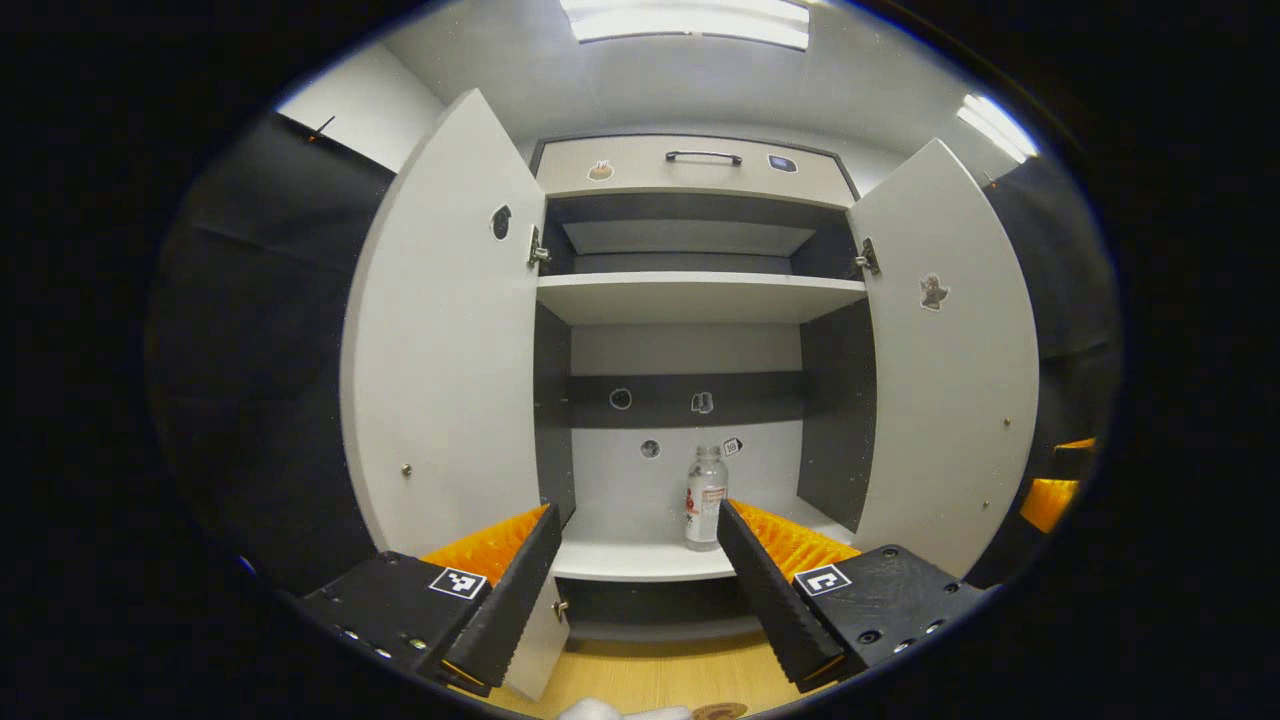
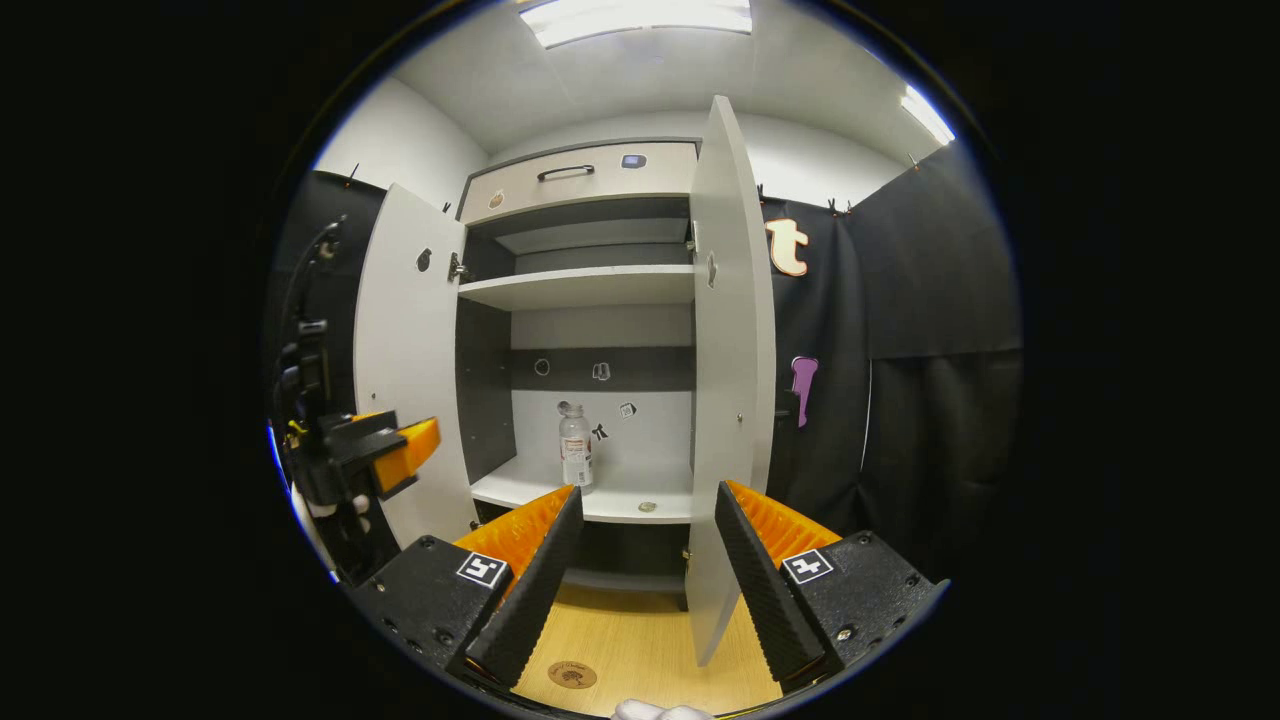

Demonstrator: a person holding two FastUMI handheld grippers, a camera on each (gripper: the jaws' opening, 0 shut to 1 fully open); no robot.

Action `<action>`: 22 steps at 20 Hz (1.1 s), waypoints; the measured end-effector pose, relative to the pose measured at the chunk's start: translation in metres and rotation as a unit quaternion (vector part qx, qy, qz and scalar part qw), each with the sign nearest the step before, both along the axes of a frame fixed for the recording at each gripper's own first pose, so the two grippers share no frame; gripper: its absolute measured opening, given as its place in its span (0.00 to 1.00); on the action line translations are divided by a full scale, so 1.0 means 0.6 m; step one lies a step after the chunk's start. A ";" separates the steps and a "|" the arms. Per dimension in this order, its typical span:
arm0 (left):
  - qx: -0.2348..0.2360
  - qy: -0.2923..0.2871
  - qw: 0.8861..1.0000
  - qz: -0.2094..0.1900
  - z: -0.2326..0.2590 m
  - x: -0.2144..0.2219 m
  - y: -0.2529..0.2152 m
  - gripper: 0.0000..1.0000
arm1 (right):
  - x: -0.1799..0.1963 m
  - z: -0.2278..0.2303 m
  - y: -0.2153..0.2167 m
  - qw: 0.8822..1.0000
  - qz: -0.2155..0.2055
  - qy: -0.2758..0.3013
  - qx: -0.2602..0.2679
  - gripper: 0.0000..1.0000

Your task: Grasp the bottle in the cabinet with the left hand and place it on the coaster, then close the right door with the right hand and the left door with the left hand.

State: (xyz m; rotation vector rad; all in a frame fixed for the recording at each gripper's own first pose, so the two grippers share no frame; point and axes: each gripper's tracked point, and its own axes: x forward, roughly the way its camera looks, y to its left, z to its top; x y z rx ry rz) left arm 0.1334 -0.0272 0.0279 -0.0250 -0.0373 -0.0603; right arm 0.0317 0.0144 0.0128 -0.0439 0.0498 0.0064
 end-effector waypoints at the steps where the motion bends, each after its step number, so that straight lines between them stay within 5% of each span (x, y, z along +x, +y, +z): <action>1: -0.003 -0.004 1.000 -0.006 0.006 0.026 -0.012 0.95 | 0.000 0.002 -0.002 1.000 -0.001 0.000 -0.003 0.82; 11: -0.033 -0.020 0.999 -0.031 0.007 0.270 -0.115 0.96 | 0.010 0.015 -0.022 1.000 -0.018 -0.004 -0.018 0.82; 22: -0.030 0.019 0.999 -0.028 -0.129 0.458 -0.185 0.95 | 0.029 -0.038 0.018 0.998 0.012 0.041 -0.041 0.83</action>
